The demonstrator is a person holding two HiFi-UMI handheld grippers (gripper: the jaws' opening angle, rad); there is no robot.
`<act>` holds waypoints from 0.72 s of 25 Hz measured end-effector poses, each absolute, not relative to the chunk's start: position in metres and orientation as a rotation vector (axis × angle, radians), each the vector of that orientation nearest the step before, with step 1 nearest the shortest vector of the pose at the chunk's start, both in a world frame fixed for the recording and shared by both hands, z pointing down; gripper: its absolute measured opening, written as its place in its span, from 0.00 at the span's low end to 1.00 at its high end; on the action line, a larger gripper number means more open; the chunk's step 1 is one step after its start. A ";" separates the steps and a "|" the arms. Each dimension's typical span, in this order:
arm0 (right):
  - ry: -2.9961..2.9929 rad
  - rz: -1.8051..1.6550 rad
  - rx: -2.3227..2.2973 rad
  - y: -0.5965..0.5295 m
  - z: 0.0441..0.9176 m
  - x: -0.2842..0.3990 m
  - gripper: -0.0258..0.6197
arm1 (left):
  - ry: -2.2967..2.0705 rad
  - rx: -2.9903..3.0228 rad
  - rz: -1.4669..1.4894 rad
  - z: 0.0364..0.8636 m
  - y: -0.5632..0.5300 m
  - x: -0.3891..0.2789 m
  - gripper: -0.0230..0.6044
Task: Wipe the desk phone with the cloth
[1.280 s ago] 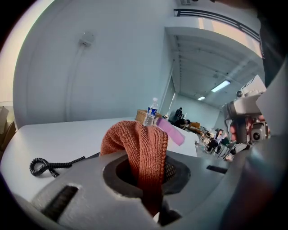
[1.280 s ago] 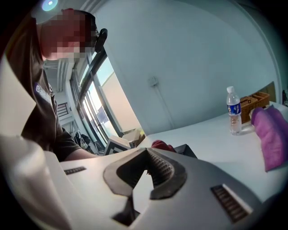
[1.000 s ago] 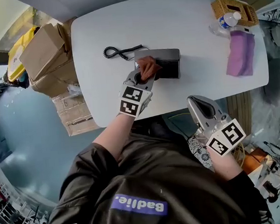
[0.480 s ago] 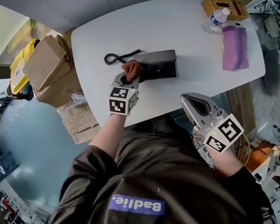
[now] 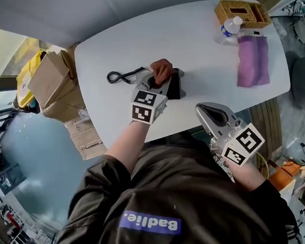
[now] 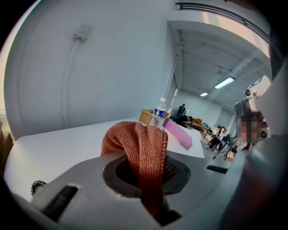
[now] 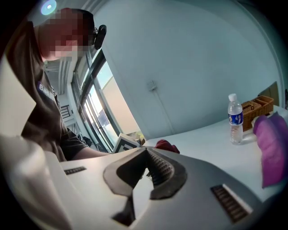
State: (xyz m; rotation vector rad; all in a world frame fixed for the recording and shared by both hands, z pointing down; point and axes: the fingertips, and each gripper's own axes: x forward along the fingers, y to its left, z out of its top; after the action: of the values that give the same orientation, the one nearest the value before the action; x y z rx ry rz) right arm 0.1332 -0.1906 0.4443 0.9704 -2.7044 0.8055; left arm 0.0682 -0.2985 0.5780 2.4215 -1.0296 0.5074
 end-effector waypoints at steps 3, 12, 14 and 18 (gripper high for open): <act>-2.694 0.815 0.943 -0.198 0.450 0.140 0.08 | -1.035 2.398 0.555 0.593 -0.305 0.070 0.11; -2.685 0.771 0.859 -0.222 0.453 0.118 0.08 | -1.138 2.303 0.595 0.628 -0.304 0.007 0.11; -2.684 0.755 0.840 -0.221 0.453 0.107 0.08 | -1.158 2.283 0.607 0.636 -0.302 -0.010 0.11; -2.679 0.724 0.809 -0.214 0.448 0.085 0.08 | -1.179 2.244 0.608 0.651 -0.299 -0.039 0.11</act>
State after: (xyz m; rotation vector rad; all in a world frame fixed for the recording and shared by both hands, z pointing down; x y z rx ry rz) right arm 0.0847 -0.2135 0.4482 0.8091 -2.6793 0.7241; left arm -0.0386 -0.2986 0.6509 2.2440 -1.1793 0.6082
